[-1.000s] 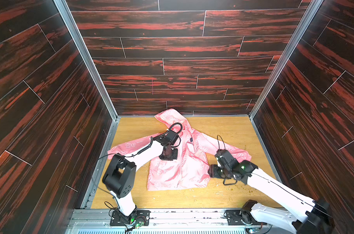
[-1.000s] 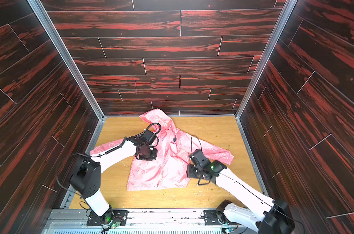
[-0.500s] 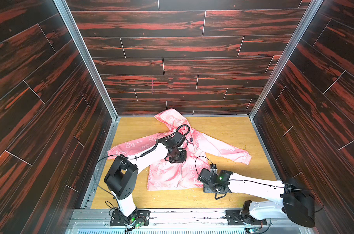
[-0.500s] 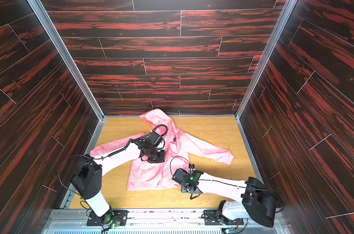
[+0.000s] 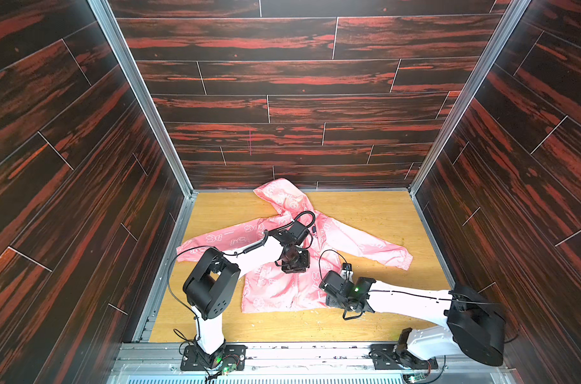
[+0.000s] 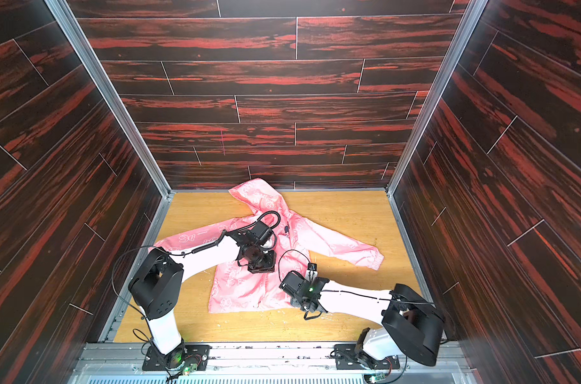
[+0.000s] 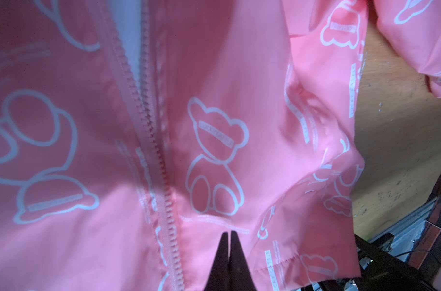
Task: Unzip the jacket
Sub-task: Smooth out the jacket at the center of the board.
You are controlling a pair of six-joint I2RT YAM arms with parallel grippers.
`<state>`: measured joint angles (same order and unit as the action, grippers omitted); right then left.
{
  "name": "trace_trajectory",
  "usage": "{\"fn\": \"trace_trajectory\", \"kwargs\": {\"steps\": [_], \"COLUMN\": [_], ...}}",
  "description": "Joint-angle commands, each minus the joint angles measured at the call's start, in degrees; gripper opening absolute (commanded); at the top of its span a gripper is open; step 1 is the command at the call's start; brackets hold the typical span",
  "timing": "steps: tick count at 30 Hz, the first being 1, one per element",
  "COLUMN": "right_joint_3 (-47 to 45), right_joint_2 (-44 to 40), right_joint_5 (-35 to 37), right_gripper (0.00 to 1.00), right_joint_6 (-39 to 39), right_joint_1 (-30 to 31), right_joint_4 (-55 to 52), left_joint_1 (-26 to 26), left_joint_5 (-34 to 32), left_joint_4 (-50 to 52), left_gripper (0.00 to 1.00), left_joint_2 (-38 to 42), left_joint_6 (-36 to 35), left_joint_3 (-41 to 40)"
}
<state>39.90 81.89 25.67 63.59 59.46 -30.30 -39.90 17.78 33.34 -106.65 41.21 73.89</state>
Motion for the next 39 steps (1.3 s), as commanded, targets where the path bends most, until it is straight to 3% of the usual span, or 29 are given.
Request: {"fn": "trace_trajectory", "kwargs": {"steps": [1,6,14,21,32,37,39], "right_joint_3": [0.59,1.51,6.02,4.77,6.6,13.35,14.78], "right_joint_2": [2.73,4.09,3.5,-1.05,-14.9,-14.39,-12.49], "right_joint_5": [1.81,3.83,8.12,5.13,-5.67,-4.25,-4.33], "right_gripper": [0.71,0.66,0.56,0.62,0.57,0.55,0.49], "right_joint_6": [0.27,2.17,7.49,9.46,-1.7,-4.31,-6.7], "right_joint_1": [-0.14,-0.14,-0.15,-0.05,-0.09,-0.54,-2.82], "right_joint_4": [-1.44,-5.77,-23.1,-30.66,-28.41,-29.31,-27.5], "left_joint_1": [-0.61,-1.18,-1.58,-1.61,-1.67,-1.93,-2.02], "left_joint_5": [0.33,0.02,-2.29,-3.54,-5.11,-5.18,-5.17], "left_joint_4": [0.23,-2.14,-4.85,-5.86,-4.8,-5.12,-5.52], "left_gripper": [0.0,0.0,0.0,0.0,0.0,0.0,0.0], "left_joint_2": [-1.57,-2.84,-3.87,-4.53,-2.82,-1.61,-0.49], "left_joint_6": [1.59,2.41,3.67,3.8,2.91,3.28,3.35], "left_joint_3": [-1.69,-3.71,-8.11,-9.73,-9.6,-9.81,-9.98]}}
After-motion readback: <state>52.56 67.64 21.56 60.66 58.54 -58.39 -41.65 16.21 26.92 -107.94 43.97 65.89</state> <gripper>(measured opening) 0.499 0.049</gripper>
